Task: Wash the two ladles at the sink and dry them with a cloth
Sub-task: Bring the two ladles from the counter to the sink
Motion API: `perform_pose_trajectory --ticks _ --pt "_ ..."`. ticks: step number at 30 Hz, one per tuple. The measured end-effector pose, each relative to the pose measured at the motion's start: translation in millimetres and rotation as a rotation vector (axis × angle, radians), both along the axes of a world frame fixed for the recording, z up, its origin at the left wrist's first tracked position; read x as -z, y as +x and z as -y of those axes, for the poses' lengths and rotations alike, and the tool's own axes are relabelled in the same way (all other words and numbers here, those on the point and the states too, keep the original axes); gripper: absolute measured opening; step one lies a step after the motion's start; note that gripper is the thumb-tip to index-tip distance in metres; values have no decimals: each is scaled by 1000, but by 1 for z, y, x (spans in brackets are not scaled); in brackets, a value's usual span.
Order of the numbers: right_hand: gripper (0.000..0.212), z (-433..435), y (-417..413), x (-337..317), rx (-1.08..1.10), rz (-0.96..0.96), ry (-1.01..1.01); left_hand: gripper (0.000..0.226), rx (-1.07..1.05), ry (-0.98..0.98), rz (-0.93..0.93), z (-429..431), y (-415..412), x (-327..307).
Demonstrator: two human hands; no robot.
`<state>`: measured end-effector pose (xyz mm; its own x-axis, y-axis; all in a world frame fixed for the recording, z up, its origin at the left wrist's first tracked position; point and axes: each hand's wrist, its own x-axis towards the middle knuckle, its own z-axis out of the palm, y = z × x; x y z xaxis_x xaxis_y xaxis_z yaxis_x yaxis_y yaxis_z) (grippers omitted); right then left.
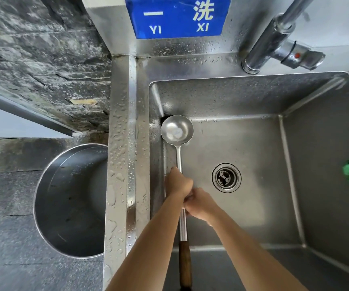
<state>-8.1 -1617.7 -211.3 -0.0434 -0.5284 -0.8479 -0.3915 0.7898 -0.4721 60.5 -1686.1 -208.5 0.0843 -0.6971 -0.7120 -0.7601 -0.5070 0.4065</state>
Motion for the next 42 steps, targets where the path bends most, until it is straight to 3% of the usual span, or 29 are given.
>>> perform_pose_trajectory --ticks 3,7,11,16,23,33,42 --pt "6 -3 -8 -7 -70 -111 -65 27 171 4 89 -5 -4 -8" --pt "43 -21 -41 -26 -124 -299 -190 65 571 -97 169 -16 -11 -27" --pt "55 -42 -87 -60 -157 -499 -256 78 890 -205 200 -24 -34 -56" --pt "62 -89 -145 -124 -90 -667 -234 87 1066 -407 199 -50 -85 -114" --pt "77 -206 -225 -217 176 -873 -231 93 1250 -641 114 -123 -182 -213" --pt "81 -490 -290 -330 584 -1093 -123 100 1578 -862 -62 -361 -301 -328" --pt "91 -787 -243 -388 912 -1262 -12 107 1881 -921 -211 -657 -323 -388"
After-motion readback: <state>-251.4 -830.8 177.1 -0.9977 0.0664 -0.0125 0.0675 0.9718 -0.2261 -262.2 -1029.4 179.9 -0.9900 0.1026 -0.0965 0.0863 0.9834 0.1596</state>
